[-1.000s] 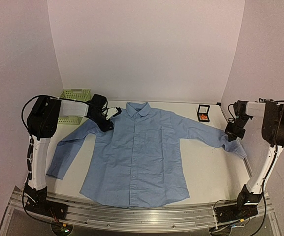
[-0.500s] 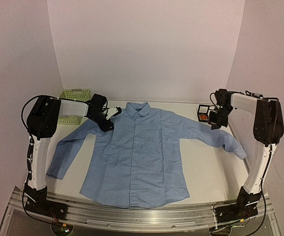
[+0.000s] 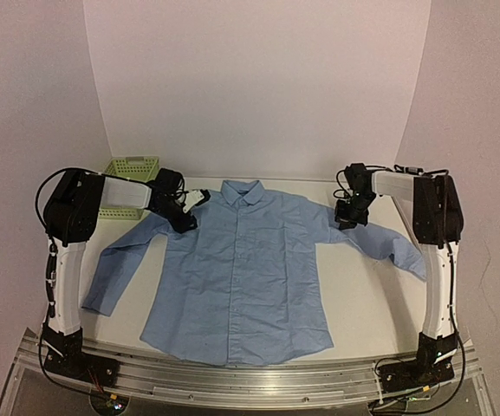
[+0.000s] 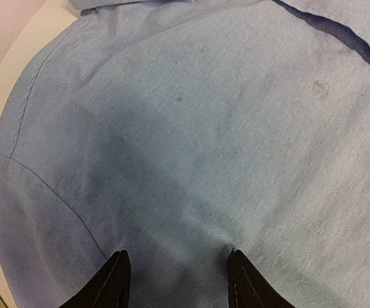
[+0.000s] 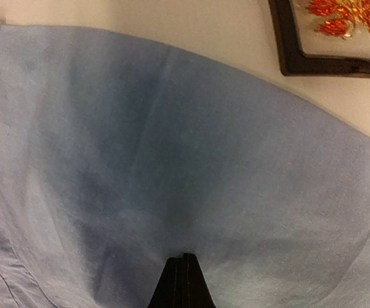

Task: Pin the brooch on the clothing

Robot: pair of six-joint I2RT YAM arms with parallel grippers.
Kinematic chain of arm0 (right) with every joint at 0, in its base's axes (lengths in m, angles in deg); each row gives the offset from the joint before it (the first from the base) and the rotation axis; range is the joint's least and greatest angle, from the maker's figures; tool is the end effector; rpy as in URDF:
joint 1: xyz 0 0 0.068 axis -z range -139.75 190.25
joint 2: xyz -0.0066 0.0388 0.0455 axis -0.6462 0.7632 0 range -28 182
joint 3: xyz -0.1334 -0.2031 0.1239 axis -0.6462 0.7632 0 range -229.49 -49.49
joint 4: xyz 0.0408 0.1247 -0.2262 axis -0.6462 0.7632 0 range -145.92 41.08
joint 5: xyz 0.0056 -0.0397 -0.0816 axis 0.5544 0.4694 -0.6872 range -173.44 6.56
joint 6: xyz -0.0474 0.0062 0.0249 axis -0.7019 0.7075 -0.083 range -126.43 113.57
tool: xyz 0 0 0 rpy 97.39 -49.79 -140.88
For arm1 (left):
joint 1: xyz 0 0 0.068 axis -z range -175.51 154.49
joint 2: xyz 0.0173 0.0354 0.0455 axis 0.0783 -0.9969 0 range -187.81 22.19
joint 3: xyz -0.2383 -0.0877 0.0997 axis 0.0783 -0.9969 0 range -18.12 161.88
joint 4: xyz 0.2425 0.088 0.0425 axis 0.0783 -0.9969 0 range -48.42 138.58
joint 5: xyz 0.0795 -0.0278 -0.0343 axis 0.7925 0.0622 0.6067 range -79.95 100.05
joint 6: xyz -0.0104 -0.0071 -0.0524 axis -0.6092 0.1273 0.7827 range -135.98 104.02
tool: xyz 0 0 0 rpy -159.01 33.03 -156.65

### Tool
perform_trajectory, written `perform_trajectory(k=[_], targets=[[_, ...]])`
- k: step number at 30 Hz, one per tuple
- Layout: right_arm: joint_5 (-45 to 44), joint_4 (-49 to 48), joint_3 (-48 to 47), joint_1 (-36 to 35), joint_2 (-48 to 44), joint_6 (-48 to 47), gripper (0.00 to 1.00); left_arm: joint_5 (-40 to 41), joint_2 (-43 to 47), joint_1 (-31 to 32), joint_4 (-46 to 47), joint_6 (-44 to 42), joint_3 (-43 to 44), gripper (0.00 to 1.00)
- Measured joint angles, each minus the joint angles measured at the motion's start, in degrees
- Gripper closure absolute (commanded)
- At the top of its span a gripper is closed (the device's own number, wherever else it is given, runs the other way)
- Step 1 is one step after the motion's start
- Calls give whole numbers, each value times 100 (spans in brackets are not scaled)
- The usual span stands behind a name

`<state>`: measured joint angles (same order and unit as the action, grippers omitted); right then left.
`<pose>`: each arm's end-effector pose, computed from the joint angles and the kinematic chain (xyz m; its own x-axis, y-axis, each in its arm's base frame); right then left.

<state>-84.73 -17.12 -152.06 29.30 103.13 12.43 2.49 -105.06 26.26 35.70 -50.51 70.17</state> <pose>0.4712 0.0904 0.1468 -0.9162 0.1518 -0.3710 0.1212 0.9871 0.1047 0.4399 -0.1808 0.1303 -0.3503 0.7450 -0.5677 0.7790 0.5683 0.2651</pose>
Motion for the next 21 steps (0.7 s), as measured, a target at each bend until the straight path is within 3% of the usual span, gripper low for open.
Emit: perform_trajectory(k=[14, 17, 21], targets=[[-18, -16, -576, -50, 376, 84, 100, -82, 44, -276, -20, -155, -12, 45], [-12, 71, -981, -76, 497, 68, 100, -293, 41, -330, -584, -145, 383, 45], [-15, 110, -1897, -179, 652, 58, 100, -520, -92, -404, -1085, 21, 1579, 45]])
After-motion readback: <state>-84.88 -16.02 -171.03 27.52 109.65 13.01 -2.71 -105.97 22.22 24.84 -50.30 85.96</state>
